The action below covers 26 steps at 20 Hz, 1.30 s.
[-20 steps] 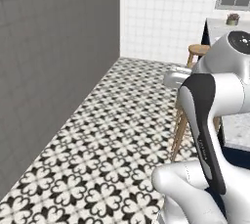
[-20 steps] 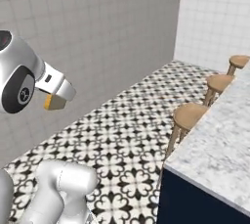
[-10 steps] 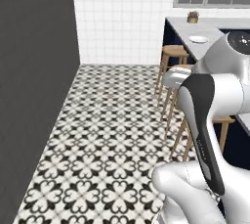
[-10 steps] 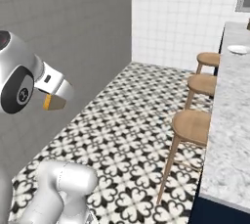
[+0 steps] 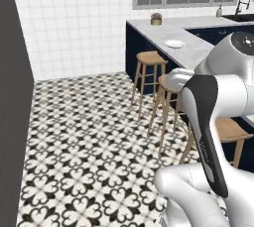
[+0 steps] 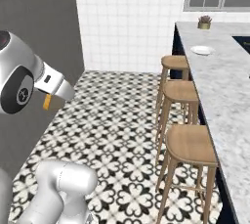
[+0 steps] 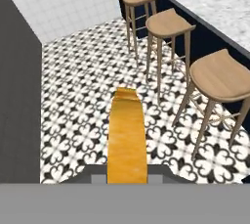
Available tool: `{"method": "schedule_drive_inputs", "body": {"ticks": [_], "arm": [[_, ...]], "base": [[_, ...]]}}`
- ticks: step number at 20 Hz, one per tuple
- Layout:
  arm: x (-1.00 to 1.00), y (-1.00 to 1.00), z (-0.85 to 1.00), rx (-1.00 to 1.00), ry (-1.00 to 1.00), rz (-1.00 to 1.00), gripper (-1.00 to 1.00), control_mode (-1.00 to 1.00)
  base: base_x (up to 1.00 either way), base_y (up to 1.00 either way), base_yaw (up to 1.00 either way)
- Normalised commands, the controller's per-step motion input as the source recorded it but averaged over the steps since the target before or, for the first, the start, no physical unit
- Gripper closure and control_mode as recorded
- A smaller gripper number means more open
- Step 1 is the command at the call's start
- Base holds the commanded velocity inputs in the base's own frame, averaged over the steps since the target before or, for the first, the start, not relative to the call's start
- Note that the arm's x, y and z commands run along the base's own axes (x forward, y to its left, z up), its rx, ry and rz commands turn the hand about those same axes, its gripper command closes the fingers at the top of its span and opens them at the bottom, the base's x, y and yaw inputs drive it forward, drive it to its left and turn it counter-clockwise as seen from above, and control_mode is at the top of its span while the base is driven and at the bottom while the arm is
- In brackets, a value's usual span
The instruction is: Start the toaster. Once the lever pops up, take the bread to the plate on the dining counter.
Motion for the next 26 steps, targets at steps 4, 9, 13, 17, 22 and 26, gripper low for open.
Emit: {"method": "schedule_drive_inputs", "body": {"ticks": [4,9,13,17,22,26], "arm": [[0.00,0.00,0.00,0.00,0.00,0.00,1.00,1.00],[0.00,0.00,0.00,0.00,0.00,0.00,1.00,1.00],[0.00,0.00,0.00,0.00,0.00,0.00,1.00,1.00],[0.00,0.00,0.00,0.00,0.00,0.00,1.00,1.00],[0.00,0.00,0.00,0.00,0.00,0.00,1.00,1.00],[0.00,0.00,0.00,0.00,0.00,0.00,1.00,1.00]], "base": [[0.97,0.62,-0.50],[0.95,0.70,-0.50],[0.89,0.84,-0.48],[0.79,1.00,-0.48],[0.72,1.00,-0.47],[0.70,1.00,-0.47]]}}
